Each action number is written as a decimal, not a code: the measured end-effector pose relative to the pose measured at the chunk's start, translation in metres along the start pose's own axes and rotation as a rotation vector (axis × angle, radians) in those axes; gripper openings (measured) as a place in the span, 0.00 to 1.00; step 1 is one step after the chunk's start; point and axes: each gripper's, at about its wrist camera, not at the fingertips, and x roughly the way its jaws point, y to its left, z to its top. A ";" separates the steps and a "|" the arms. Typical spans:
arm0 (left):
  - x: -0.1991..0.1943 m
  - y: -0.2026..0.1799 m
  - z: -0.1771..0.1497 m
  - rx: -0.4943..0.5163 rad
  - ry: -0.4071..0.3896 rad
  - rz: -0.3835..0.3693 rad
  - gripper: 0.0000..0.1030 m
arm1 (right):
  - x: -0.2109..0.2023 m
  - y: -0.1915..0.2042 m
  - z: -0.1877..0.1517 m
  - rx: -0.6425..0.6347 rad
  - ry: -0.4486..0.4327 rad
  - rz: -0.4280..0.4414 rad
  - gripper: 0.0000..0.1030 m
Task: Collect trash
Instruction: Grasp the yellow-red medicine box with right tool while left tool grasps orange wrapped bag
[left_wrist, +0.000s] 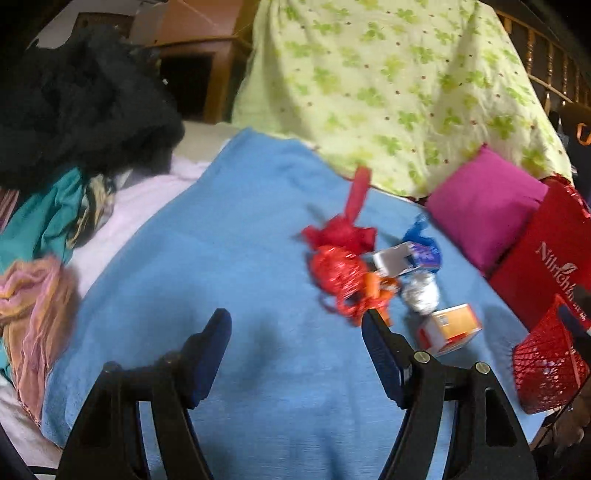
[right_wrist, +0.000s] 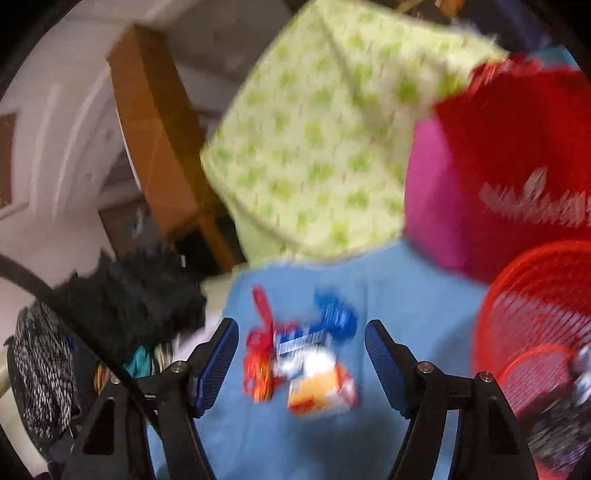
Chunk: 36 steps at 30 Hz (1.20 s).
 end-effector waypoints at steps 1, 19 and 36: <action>0.004 0.002 -0.005 0.002 0.003 0.003 0.71 | 0.012 0.000 -0.002 0.012 0.044 -0.003 0.72; 0.069 -0.028 -0.013 0.126 0.102 -0.085 0.71 | 0.157 -0.049 -0.044 0.491 0.472 -0.087 0.72; 0.084 -0.035 -0.010 0.117 0.120 -0.132 0.71 | 0.209 -0.031 -0.034 0.301 0.523 -0.347 0.75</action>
